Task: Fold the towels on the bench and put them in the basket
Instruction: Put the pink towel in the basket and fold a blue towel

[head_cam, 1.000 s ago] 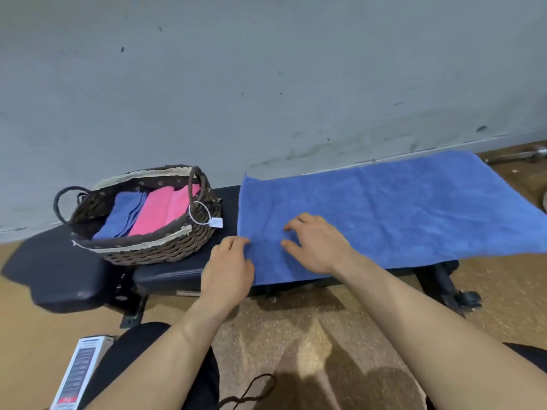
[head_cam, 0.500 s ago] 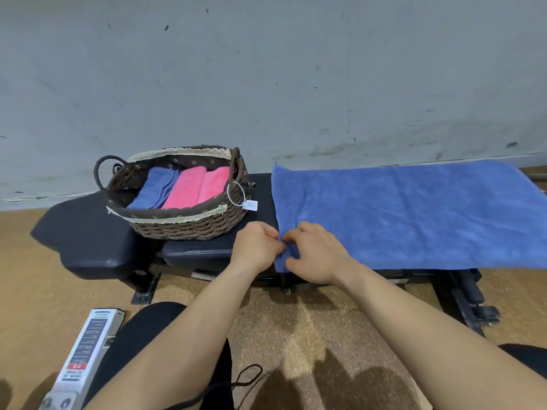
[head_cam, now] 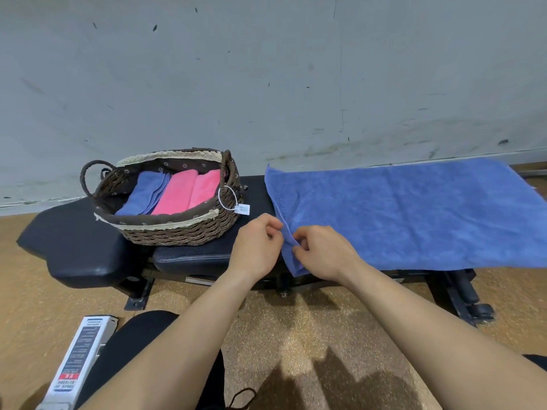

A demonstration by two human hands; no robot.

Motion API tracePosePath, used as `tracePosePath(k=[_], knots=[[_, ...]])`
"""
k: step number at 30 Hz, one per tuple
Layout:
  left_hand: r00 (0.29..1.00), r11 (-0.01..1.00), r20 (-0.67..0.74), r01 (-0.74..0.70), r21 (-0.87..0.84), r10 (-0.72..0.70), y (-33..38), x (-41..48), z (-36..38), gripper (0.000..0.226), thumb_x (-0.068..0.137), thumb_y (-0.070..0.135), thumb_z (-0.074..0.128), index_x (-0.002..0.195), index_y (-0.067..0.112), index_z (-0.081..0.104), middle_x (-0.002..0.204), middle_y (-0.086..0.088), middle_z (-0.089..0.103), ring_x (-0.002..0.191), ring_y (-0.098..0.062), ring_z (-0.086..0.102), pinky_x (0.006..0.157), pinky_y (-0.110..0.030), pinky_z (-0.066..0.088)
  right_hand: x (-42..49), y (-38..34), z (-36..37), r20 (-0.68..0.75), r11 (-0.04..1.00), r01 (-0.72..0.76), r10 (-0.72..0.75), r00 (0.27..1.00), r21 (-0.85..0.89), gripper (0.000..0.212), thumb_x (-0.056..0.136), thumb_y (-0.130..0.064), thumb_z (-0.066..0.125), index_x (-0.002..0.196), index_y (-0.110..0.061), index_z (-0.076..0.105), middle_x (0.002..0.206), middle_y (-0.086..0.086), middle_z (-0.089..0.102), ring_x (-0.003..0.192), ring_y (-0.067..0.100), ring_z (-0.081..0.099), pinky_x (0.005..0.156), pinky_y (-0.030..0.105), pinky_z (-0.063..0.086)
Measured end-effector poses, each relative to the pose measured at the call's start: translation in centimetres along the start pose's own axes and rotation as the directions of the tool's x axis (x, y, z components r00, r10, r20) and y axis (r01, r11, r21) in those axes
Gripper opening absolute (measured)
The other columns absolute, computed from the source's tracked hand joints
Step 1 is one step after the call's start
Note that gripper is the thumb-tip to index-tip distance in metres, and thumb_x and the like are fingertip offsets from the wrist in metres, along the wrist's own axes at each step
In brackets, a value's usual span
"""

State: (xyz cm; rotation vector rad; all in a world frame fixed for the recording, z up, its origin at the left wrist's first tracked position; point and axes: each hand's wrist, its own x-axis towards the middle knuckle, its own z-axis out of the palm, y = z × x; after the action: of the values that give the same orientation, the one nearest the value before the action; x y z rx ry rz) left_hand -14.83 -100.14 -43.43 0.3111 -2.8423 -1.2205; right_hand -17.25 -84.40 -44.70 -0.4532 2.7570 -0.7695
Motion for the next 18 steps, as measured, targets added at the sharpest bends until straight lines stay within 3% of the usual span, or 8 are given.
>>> tracePosePath(k=[3,5,8,10,13,18], knots=[[0.987,0.987,0.01,-0.158,0.036,0.158,1.5,0.8,0.7,0.017,0.089,0.016,0.06,0.1,0.026,0.066,0.101,0.011,0.062,0.082,-0.006,0.062,0.083,-0.027,0.051,-0.1,1.1,-0.7,-0.036,1.0,0.002,-0.003,0.999,-0.024,0.013,0.087,-0.026,0.048,0.077,-0.02,0.054,0.07,-0.002,0.059,0.078,0.026,0.058,0.056,0.034,0.042],[0.983,0.977,0.023,-0.185,0.107,0.183,2.6,3.1,1.3,0.018,0.091,0.019,0.057,0.105,0.027,0.064,0.11,0.007,0.058,0.094,-0.012,0.06,0.087,-0.032,0.049,-0.1,1.8,-1.2,-0.036,0.999,-0.012,0.011,0.999,-0.036,0.014,0.086,-0.025,0.047,0.076,-0.017,0.051,0.069,-0.001,0.057,0.078,0.028,0.056,0.055,0.035,0.04],[0.998,0.953,0.041,-0.061,0.297,0.051,3.9,7.7,2.0,0.029,0.094,0.029,0.052,0.121,0.026,0.058,0.132,-0.006,0.046,0.119,-0.029,0.049,0.098,-0.04,0.044,-0.3,2.4,-1.8,-0.035,0.999,-0.04,0.04,0.999,-0.02,0.012,0.083,-0.023,0.047,0.077,-0.014,0.052,0.065,0.001,0.055,0.077,0.029,0.056,0.054,0.035,0.039],[0.995,0.932,0.075,0.031,0.361,-0.062,4.0,10.8,2.6,0.038,0.095,0.035,0.05,0.132,0.025,0.051,0.138,-0.014,0.04,0.127,-0.037,0.041,0.104,-0.043,0.039,-0.4,2.6,-2.3,-0.037,0.999,-0.04,0.039,0.999,-0.002,0.013,0.082,-0.023,0.047,0.08,-0.014,0.056,0.064,0.001,0.055,0.077,0.027,0.056,0.054,0.034,0.039],[0.98,0.899,0.117,0.099,0.426,-0.163,3.7,14.6,3.3,0.043,0.094,0.041,0.047,0.136,0.029,0.048,0.14,-0.017,0.043,0.129,-0.04,0.041,0.105,-0.045,0.038,-0.5,2.8,-2.8,-0.011,0.999,-0.018,0.019,1.0,0.046,0.011,0.082,-0.024,0.048,0.078,-0.019,0.057,0.058,-0.002,0.05,0.069,0.02,0.052,0.053,0.033,0.037],[0.99,0.878,0.082,0.059,0.474,-0.111,4.9,17.5,3.5,0.052,0.091,0.039,0.059,0.138,0.025,0.04,0.134,-0.013,0.045,0.118,-0.039,0.053,0.095,-0.045,0.047,0.1,3.2,-2.7,0.035,0.982,0.005,-0.012,0.999,0.19,0.01,0.081,-0.022,0.051,0.075,-0.018,0.057,0.055,-0.005,0.05,0.055,0.011,0.044,0.06,0.04,0.046]])
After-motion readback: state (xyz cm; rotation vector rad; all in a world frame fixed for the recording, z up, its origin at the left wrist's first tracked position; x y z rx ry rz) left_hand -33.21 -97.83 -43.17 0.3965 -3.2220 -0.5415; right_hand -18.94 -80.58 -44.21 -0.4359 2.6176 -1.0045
